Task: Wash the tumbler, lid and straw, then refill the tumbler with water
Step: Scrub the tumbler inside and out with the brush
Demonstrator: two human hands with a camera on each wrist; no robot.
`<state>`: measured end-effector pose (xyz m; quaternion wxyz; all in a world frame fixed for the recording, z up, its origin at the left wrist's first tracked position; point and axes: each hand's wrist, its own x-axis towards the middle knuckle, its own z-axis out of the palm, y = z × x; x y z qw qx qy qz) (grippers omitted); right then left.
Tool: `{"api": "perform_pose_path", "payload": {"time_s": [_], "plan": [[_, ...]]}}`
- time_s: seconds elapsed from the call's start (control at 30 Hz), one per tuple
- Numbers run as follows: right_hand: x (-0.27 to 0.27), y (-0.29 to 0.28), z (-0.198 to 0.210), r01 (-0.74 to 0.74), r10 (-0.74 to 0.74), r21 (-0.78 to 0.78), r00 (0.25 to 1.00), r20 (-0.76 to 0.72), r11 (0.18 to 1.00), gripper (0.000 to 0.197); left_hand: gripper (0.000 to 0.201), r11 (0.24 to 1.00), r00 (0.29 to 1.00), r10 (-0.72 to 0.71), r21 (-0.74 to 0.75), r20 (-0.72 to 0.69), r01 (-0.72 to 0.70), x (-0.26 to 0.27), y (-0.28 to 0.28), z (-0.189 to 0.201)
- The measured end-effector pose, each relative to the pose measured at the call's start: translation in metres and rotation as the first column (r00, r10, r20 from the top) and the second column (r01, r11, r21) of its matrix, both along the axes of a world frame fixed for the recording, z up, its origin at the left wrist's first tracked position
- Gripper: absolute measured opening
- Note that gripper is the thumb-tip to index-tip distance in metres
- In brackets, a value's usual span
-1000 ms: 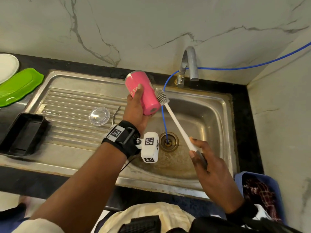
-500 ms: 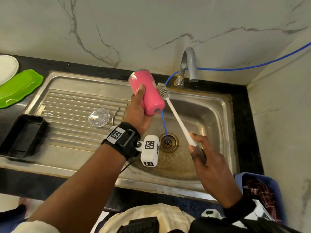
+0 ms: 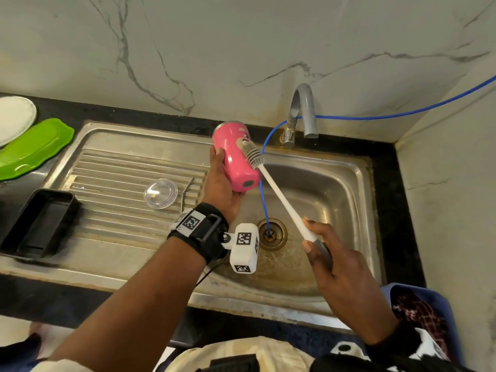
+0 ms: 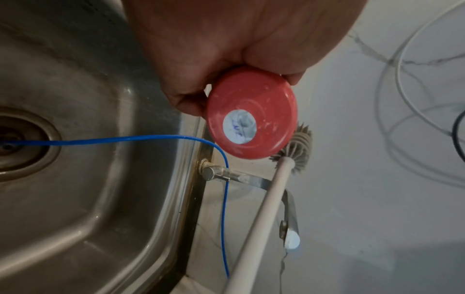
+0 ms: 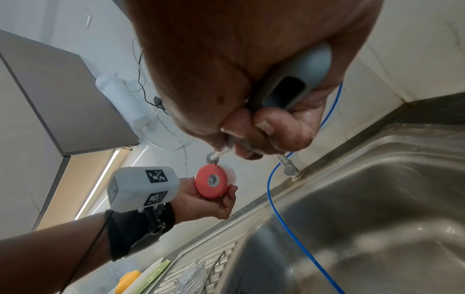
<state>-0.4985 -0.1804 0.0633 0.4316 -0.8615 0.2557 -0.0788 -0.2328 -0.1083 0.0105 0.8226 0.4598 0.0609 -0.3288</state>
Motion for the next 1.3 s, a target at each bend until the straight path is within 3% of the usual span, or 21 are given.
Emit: {"api": "perform_pose_path", "payload": {"time_s": [0.17, 0.37, 0.47, 0.67, 0.87, 1.1, 1.3], "plan": [[0.0, 0.001, 0.0, -0.017, 0.016, 0.01, 1.0, 0.016, 1.0, 0.035, 0.075, 0.993, 0.998, 0.03, 0.11, 0.057, -0.036, 0.003, 0.001, 0.003], [-0.001, 0.002, -0.003, -0.019, 0.019, 0.016, 1.0, -0.002, 1.0, 0.034, 0.056, 0.994, 0.998, -0.004, 0.109, 0.07, -0.003, 0.008, 0.007, 0.005], [0.006, -0.004, -0.002, -0.003, 0.003, -0.006, 1.0, 0.007, 1.0, 0.034, 0.056, 0.993, 0.997, -0.043, 0.116, 0.059, 0.036, 0.002, 0.003, 0.002], [-0.005, -0.001, 0.0, -0.022, 0.023, 0.036, 0.999, -0.028, 0.999, 0.033, 0.05, 0.998, 0.999, 0.024, 0.059, 0.044, -0.026, 0.01, 0.005, 0.009], [0.002, -0.003, -0.004, -0.006, 0.006, -0.004, 1.0, -0.001, 1.0, 0.033, 0.084, 0.991, 0.997, -0.03, 0.133, 0.07, 0.02, 0.0, 0.003, 0.012], [-0.01, 0.002, -0.001, -0.008, 0.009, 0.031, 0.999, -0.036, 0.999, 0.031, 0.071, 0.997, 0.998, 0.009, 0.08, 0.066, -0.014, 0.016, 0.005, 0.01], [-0.006, -0.001, 0.002, 0.016, -0.016, 0.008, 1.0, -0.016, 1.0, 0.03, 0.078, 0.997, 0.998, -0.058, 0.055, 0.018, 0.057, 0.001, 0.002, -0.001]]}}
